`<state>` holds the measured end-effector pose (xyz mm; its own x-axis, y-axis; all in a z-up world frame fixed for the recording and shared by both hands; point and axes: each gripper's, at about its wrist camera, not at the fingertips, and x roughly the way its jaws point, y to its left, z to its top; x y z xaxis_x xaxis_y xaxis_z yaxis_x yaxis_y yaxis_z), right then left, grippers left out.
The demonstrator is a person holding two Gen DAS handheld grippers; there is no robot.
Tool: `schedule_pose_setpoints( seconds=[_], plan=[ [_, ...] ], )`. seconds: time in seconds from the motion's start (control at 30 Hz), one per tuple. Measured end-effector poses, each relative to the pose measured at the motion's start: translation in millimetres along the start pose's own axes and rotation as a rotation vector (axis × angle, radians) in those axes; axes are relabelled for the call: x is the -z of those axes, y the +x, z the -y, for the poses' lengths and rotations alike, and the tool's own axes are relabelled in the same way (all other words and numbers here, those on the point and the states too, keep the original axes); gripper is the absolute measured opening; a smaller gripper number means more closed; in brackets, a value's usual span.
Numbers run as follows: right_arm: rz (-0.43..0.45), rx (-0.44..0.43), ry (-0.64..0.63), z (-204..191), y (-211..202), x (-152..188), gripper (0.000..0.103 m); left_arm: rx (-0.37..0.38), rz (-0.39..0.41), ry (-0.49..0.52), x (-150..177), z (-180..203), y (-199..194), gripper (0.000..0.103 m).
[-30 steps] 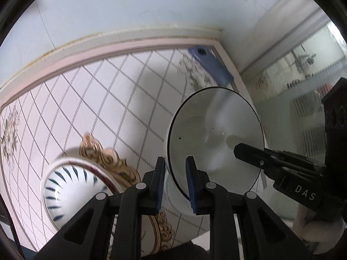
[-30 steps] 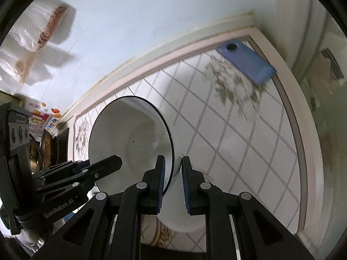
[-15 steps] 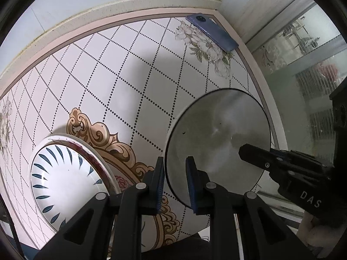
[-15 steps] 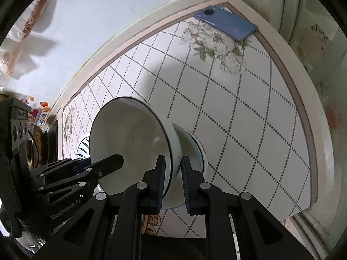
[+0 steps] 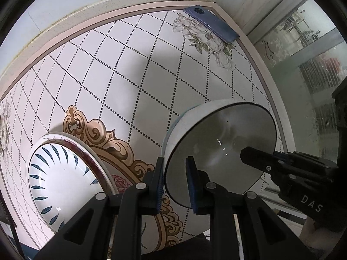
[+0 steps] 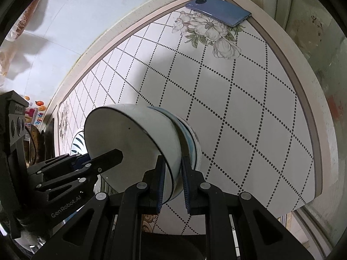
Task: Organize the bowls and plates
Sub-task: 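Lower the bowls into the black-rimmed bowl and open both grippers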
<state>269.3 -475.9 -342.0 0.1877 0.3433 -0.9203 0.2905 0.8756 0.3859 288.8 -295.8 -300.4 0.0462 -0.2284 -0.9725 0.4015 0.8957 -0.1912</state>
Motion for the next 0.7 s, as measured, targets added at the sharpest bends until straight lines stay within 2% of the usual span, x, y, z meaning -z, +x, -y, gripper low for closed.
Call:
schedule_pose_setpoints(
  seconds=[0.43,0.7],
  plan=[
    [-0.004,-0.004,-0.006,-0.9,1.5,4.3,0.017,-0.014,0.005,-0.003,5.7,0.0,-0.2,0.017],
    [0.001,0.025,-0.035,-6.3,1.9,4.1,0.017,-0.028,0.011,0.012,5.6,1.5,1.3,0.017]
  ],
)
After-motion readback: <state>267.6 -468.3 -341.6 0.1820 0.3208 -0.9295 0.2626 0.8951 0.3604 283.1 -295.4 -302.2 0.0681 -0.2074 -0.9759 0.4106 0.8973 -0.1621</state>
